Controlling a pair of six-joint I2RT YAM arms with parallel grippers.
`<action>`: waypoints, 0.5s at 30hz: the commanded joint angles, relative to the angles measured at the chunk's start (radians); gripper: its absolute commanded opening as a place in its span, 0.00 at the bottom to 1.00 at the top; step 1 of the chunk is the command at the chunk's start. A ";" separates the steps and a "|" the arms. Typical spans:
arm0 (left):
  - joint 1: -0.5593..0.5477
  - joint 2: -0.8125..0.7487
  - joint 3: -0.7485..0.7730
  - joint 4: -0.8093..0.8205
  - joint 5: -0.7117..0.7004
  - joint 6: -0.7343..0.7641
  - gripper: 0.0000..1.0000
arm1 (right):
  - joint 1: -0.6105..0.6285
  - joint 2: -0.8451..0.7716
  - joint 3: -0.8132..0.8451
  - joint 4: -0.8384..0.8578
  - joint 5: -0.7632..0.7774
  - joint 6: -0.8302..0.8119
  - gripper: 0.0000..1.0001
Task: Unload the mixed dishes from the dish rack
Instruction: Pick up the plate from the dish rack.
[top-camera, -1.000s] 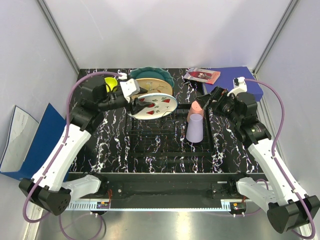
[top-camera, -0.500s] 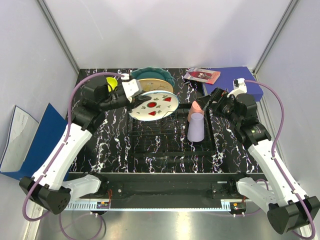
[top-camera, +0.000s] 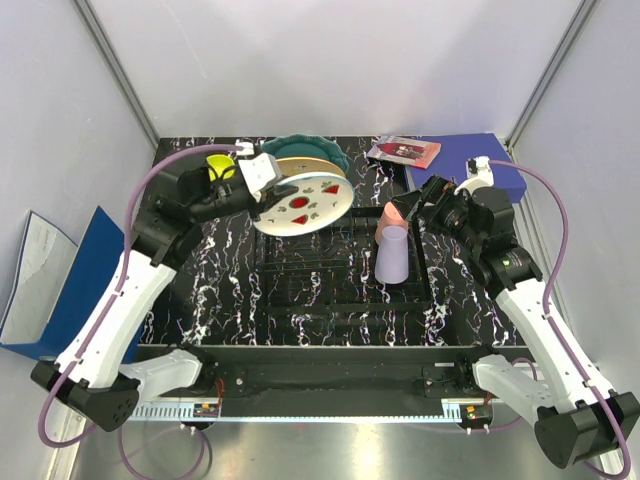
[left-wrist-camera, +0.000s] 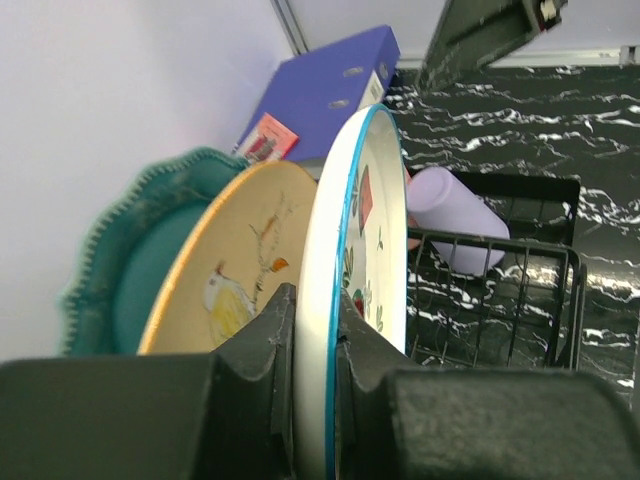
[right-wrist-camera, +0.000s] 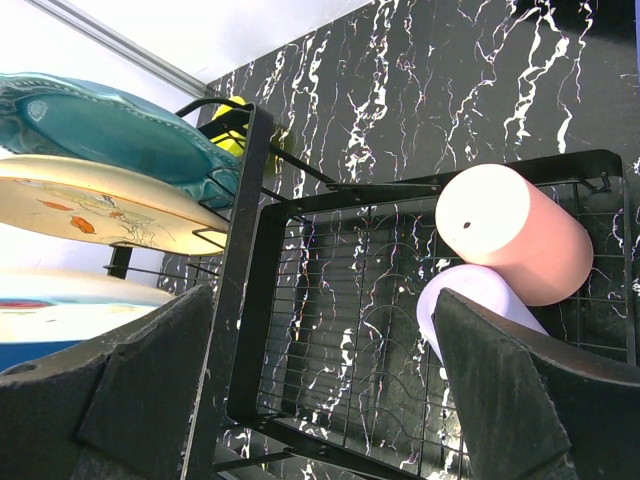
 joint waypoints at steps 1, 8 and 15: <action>0.003 -0.010 0.142 0.144 -0.072 0.022 0.00 | 0.008 -0.001 0.012 0.047 -0.011 0.007 1.00; 0.003 -0.022 0.201 0.274 -0.128 -0.031 0.00 | 0.008 -0.009 0.019 0.035 0.000 0.000 1.00; 0.003 -0.085 0.201 0.514 -0.288 -0.315 0.00 | 0.008 -0.039 0.041 0.004 0.071 0.027 1.00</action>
